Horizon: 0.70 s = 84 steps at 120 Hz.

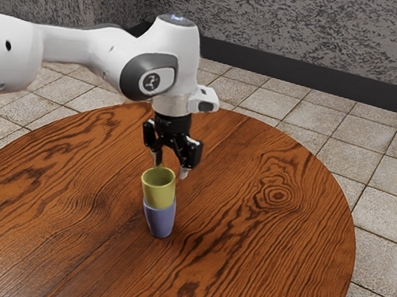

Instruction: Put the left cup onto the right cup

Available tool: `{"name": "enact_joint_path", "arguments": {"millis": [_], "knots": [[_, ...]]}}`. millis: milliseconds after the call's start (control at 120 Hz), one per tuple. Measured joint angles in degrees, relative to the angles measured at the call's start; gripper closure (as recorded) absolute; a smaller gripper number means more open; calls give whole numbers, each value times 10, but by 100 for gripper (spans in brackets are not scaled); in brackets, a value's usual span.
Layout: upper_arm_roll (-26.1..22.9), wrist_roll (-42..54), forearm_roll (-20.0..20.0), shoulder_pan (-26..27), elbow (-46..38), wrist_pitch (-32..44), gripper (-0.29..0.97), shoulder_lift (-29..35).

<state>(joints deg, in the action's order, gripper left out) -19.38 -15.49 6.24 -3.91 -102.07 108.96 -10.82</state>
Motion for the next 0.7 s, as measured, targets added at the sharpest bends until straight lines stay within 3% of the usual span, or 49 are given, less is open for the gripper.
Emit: {"name": "enact_joint_path", "arguments": {"millis": [200,542,700], "knots": [[5,-6,-1,15,-1,-19,15,31],[118,-10,-6,140,0,-52,3,67],[152,-9,-8,171,6,-66,2,72]]}}
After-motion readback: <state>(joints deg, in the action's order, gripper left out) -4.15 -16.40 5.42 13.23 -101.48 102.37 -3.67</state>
